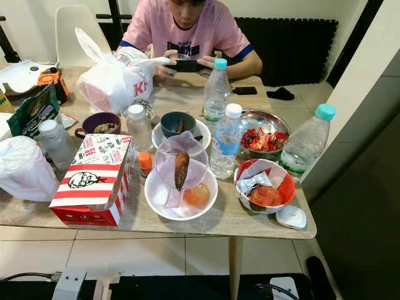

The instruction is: Restocking fridge

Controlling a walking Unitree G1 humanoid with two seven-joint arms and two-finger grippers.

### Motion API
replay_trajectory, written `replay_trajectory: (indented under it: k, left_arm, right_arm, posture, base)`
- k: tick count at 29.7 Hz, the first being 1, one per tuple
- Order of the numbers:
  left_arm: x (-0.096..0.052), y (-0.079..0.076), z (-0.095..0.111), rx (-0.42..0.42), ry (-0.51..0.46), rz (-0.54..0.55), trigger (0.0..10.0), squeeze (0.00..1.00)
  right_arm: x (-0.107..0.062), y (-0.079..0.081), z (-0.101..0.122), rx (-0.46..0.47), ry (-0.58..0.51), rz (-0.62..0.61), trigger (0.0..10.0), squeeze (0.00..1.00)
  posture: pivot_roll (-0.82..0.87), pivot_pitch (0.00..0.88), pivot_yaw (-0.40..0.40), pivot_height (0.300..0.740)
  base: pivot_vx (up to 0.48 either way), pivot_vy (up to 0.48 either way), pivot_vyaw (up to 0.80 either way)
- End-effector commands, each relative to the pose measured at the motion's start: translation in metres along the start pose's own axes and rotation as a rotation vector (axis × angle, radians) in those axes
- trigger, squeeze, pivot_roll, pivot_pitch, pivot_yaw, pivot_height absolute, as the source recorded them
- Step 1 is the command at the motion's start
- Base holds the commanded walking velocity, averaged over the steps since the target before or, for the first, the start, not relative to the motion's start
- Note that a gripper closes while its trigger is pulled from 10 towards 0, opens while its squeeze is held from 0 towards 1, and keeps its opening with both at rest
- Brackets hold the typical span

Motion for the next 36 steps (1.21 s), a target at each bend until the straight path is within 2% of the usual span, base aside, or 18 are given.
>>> replay_trajectory:
  k: [1,36]
  left_arm:
    - [-0.0014,-0.0067,-0.0098,-0.025,0.036,-0.006,10.0,0.0]
    - [-0.0024,-0.0065,-0.0154,-0.036,0.063,0.021,10.0,0.0]
  right_arm:
    - [-0.0005,0.0009,-0.0022,-0.001,0.008,0.003,10.0,0.0]
    - [-0.001,0.0014,-0.0034,-0.004,0.009,0.005,10.0,0.0]
  posture:
    - [-0.04,0.085,-0.025,0.74]
    - [-0.03,0.089,-0.029,0.74]
  base:
    - [0.0,0.0,0.0]
    - [0.0,0.0,0.0]
Point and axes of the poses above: a point about 5 cm out from each wrist's last joint towards the gripper, its own x axis pointing out of the wrist towards the gripper, its own z axis along the axis of the wrist's last joint, y = z × x, the point moved 2 cm from there along x, pointing out of the wrist towards the gripper, and after that the axes turned 2 degrees about -x, right-handed, at the moved point
